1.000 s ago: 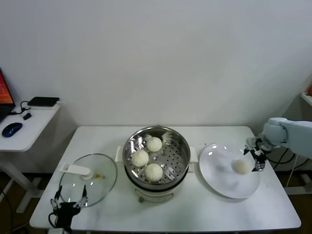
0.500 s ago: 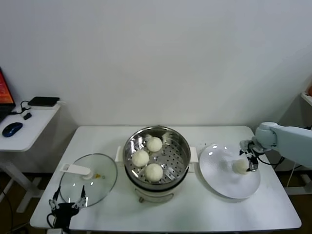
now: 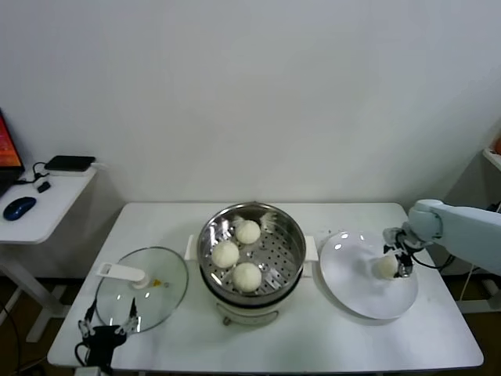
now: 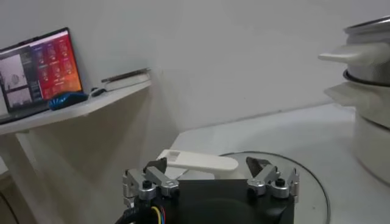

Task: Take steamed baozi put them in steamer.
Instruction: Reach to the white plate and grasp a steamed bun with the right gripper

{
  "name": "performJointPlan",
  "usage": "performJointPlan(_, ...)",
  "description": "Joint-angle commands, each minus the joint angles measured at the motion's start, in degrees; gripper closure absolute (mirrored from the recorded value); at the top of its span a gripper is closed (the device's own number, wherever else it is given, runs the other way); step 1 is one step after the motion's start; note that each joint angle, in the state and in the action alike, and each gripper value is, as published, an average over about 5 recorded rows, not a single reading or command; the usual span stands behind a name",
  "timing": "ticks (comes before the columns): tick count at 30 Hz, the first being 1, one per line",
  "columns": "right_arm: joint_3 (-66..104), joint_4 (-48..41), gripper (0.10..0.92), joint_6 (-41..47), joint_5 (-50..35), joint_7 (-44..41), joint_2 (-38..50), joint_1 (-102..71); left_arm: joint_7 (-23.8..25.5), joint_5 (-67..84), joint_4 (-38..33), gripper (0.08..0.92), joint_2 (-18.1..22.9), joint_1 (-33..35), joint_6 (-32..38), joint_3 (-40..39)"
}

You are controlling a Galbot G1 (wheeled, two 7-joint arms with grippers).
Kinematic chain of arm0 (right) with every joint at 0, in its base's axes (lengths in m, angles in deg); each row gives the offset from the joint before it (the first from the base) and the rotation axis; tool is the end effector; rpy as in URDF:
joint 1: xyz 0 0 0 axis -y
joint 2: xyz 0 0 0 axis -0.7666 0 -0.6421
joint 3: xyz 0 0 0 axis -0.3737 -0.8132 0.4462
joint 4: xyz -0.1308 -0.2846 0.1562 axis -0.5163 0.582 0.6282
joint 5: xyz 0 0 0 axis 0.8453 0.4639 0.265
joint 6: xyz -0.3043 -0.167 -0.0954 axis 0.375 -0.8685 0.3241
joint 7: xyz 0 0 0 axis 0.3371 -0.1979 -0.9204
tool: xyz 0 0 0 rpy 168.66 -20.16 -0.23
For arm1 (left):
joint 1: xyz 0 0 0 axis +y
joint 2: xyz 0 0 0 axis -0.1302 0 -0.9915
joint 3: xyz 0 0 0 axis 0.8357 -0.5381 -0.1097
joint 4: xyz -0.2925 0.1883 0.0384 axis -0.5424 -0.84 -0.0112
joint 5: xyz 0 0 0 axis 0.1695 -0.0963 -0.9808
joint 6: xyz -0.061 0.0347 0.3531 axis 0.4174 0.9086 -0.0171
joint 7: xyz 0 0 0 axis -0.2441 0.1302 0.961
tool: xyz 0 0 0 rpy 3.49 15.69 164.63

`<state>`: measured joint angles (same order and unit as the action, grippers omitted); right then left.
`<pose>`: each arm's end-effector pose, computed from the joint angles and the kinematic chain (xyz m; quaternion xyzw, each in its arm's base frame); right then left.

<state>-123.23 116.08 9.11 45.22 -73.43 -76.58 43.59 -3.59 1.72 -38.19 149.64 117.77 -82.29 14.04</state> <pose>0.5185 -0.2230 -0.2346 0.4555 -0.4992 0.5777 0.4578 0.1295 0.0996 -0.3694 0.0984 -0.9815 -0.1144 0.1176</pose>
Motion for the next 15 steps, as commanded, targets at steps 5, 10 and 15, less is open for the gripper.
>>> performJointPlan(5,-1.0,0.0,0.336,-0.2,-0.9,-0.5,-0.6,1.0,0.0,0.1,-0.7,0.177,2.3,-0.1,-0.6,0.1)
performJointPlan(10,-1.5,0.2,0.381,-0.3,-1.2,-0.7,-0.2,1.6,0.1,0.1,-0.8,0.177,2.3,0.0,-0.5,0.0)
performJointPlan(15,-3.5,1.8,0.382,-0.2,-2.5,-1.1,0.4,4.0,0.1,0.1,-1.0,0.177,2.2,-0.1,-0.6,0.0)
